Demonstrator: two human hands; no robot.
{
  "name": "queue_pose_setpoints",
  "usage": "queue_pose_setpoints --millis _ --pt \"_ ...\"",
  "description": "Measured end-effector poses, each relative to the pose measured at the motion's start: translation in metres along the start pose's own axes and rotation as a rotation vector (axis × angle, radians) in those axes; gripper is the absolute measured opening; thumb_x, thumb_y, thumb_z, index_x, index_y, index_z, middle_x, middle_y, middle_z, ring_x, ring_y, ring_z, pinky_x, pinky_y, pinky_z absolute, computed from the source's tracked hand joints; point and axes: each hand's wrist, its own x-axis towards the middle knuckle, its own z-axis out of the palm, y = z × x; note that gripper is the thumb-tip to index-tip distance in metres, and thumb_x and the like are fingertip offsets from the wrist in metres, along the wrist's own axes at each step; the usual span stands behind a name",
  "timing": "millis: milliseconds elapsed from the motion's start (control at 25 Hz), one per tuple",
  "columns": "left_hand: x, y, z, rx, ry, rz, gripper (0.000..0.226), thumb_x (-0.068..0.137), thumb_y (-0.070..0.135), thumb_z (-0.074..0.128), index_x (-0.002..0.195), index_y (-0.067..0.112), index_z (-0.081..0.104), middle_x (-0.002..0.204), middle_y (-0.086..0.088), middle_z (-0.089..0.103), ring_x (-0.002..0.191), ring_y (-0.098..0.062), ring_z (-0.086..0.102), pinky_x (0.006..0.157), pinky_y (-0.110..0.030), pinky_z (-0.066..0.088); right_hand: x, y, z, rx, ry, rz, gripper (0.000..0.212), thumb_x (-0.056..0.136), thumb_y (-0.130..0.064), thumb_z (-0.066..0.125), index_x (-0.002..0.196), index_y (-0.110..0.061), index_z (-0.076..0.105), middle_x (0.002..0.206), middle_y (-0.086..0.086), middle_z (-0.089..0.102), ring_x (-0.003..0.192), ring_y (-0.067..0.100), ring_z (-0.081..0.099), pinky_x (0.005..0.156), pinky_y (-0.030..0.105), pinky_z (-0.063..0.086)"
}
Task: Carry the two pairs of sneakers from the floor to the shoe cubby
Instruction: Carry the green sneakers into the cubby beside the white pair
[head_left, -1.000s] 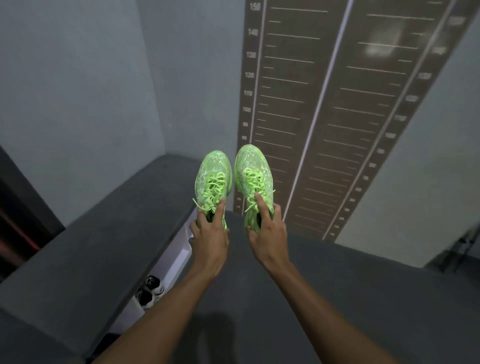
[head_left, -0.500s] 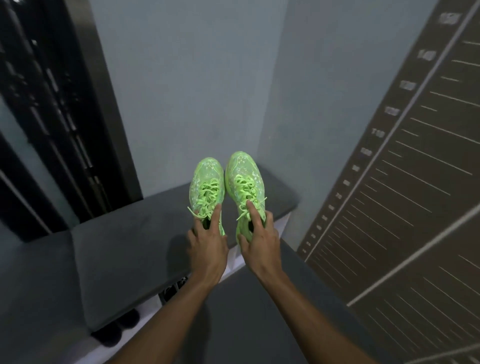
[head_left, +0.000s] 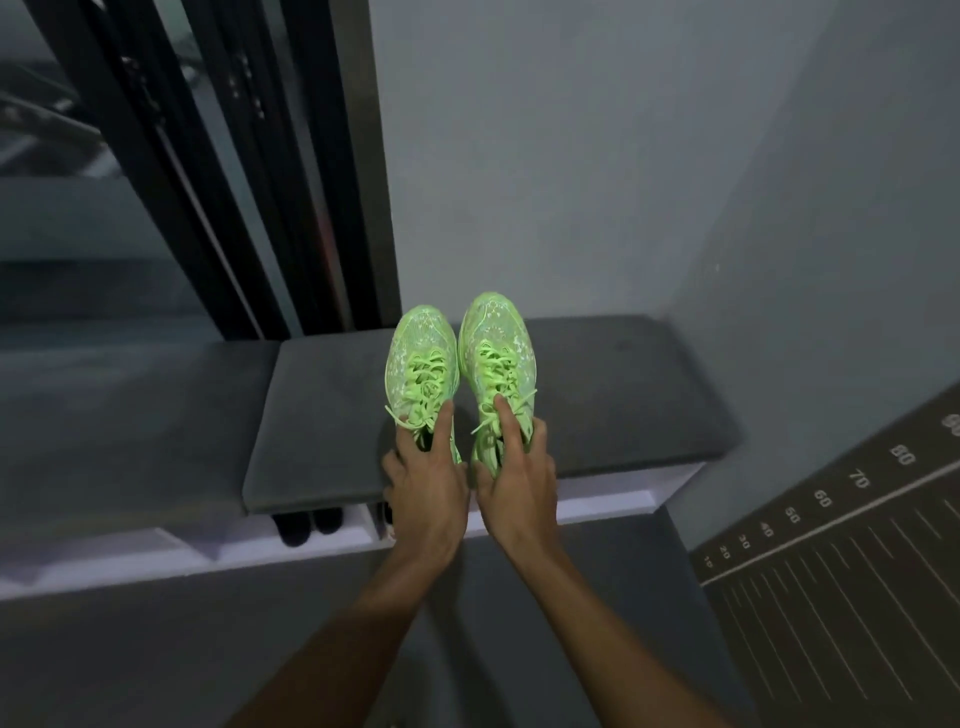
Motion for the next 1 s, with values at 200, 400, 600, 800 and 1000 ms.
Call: queue_pose_setpoints --millis 200,400,600,800,1000 --pt "-0.078 -0.014 0.097 0.171 -0.112 -0.060 0.081 0.091 0.023 0.057 0.156 0.036 0.012 0.149 -0.017 0.036 0.122 -0.040 0.045 0.096 -0.051 0.045 -0.063 0.099 0.020 0.019 -0.182 0.090 0.080 0.093 -0.026 0.061 0.155 -0.048 0.016 0.158 0.009 0.027 0.132 0.036 0.044 0.104 0.045 0.043" --pt "-0.130 -0.046 0.184 0.146 -0.249 -0.216 0.077 0.093 0.019 0.049 0.152 0.045 0.006 0.150 -0.014 0.028 0.122 -0.041 0.040 0.093 -0.058 0.046 -0.113 0.193 0.075 -0.028 -0.284 0.170 0.083 0.095 -0.029 0.061 0.151 -0.054 0.007 0.153 0.009 0.033 0.118 0.036 0.056 0.087 0.050 0.054" --pt "-0.150 -0.107 0.276 0.184 -0.334 -0.294 0.079 0.092 0.022 0.056 0.150 0.045 0.007 0.148 -0.016 0.027 0.122 -0.043 0.039 0.088 -0.061 0.048 -0.141 0.266 0.149 -0.148 -0.392 0.284 0.082 0.095 -0.041 0.061 0.150 -0.058 0.003 0.160 0.009 0.026 0.130 0.040 0.046 0.099 0.064 0.041" --pt "-0.121 -0.170 0.370 0.208 -0.351 -0.285 0.077 0.091 0.022 0.057 0.150 0.045 0.013 0.145 -0.016 0.032 0.119 -0.043 0.042 0.088 -0.062 0.047 -0.123 0.333 0.242 -0.169 -0.436 0.307 0.079 0.098 -0.039 0.058 0.151 -0.056 0.003 0.162 0.012 0.020 0.134 0.045 0.041 0.105 0.080 0.021" --pt "-0.062 -0.240 0.485 0.198 -0.298 -0.251 0.070 0.095 0.026 0.056 0.150 0.045 0.017 0.146 -0.015 0.033 0.121 -0.045 0.043 0.090 -0.064 0.044 -0.077 0.409 0.353 -0.147 -0.370 0.315 0.074 0.097 -0.038 0.058 0.149 -0.057 0.009 0.160 0.013 0.026 0.134 0.044 0.044 0.105 0.083 0.013"
